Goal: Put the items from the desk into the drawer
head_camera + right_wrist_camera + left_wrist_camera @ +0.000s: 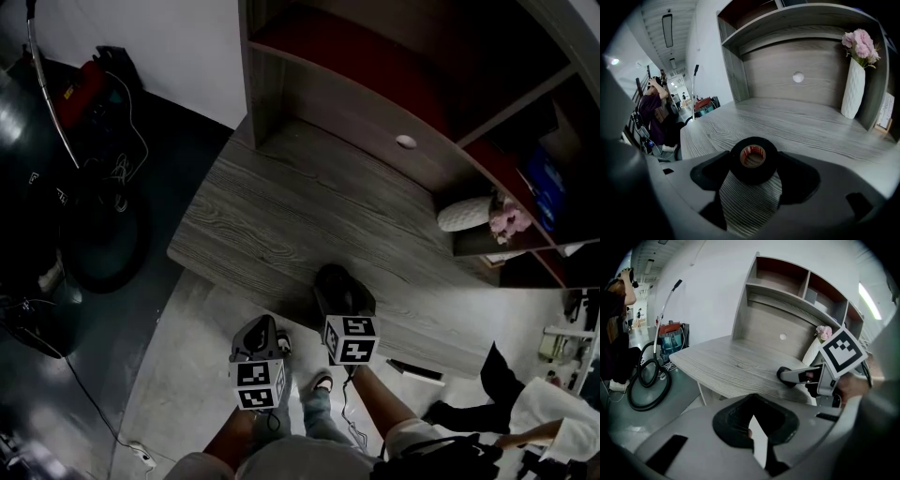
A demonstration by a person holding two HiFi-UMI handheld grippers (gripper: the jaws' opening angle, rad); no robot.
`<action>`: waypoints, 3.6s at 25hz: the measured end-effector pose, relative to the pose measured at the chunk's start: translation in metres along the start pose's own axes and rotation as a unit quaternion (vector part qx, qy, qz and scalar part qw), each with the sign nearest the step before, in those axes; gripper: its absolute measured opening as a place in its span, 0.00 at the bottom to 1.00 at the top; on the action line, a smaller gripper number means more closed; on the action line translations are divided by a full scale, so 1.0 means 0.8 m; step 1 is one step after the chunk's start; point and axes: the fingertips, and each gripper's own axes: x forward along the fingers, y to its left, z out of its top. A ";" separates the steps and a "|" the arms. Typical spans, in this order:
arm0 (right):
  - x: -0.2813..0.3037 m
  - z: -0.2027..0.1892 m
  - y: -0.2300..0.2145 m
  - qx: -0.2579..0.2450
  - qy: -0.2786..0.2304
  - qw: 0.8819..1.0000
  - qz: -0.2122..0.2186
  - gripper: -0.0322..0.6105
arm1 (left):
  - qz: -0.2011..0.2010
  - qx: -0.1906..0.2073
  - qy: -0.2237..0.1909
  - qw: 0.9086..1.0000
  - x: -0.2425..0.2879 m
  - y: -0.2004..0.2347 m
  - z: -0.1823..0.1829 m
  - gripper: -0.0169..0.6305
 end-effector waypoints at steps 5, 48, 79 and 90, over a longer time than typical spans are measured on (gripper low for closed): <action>-0.015 0.002 -0.007 0.006 -0.005 1.000 -0.004 0.53 | -0.006 0.011 -0.002 1.000 -0.004 -0.013 0.002 0.04; -0.257 -0.088 -0.174 0.103 -0.042 0.985 -0.130 0.53 | -0.166 0.122 0.003 0.979 -0.054 -0.278 -0.041 0.04; -0.391 -0.236 -0.272 0.205 -0.042 0.958 -0.196 0.53 | -0.253 0.231 0.064 0.937 -0.096 -0.442 -0.157 0.04; -0.430 -0.286 -0.284 0.227 -0.039 0.952 -0.202 0.53 | -0.269 0.256 0.084 0.925 -0.113 -0.482 -0.195 0.04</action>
